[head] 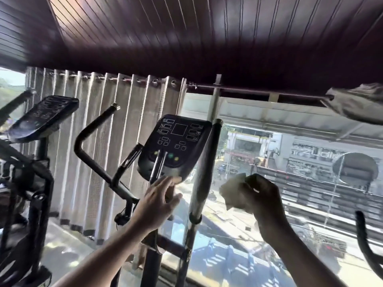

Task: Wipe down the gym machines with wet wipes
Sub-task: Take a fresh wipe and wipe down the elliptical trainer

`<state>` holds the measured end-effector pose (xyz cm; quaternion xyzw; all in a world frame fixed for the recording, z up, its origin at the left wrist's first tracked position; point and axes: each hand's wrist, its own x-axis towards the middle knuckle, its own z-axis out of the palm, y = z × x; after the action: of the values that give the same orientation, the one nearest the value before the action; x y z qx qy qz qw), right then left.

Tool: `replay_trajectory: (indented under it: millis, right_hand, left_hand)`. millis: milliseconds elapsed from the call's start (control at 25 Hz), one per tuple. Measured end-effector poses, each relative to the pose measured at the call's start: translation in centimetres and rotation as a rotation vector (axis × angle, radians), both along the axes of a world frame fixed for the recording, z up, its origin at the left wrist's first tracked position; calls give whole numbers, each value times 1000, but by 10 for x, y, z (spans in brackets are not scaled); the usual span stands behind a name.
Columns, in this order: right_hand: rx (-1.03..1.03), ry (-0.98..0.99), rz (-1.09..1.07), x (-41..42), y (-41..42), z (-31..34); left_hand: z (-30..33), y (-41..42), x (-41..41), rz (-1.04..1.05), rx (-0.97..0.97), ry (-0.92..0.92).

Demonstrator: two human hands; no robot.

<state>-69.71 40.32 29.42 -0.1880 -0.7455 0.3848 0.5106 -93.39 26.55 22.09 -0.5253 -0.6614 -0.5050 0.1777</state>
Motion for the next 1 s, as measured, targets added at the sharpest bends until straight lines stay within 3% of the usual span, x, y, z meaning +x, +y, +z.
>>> replay_trajectory:
  millis: [200,400,560,720,800,920,1000]
  right_hand:
    - [436,-85,-266,-68,50,49]
    - [805,-207,-486,-136,106,109]
    - [1096,-376,-463,-166,154,150]
    - [1273,-682,-382,-191,181,172]
    - [1372,-745,-361,-195,180,184]
    - [1225,-747,-350,-199,170,194]
    - [1272,-842,-400,-200,171,190]
  left_hand:
    - [-14,83,-135,168,-74,284]
    - [-1,163,-233,160,-86,266]
    - [-26,198,-248,144,52,252]
    - [-30,204,-255,177,69,290]
    - [-32,205,-253,171,69,315]
    - [-32,202,-257,161,50,345]
    - [-32,200,-255,164,52,342]
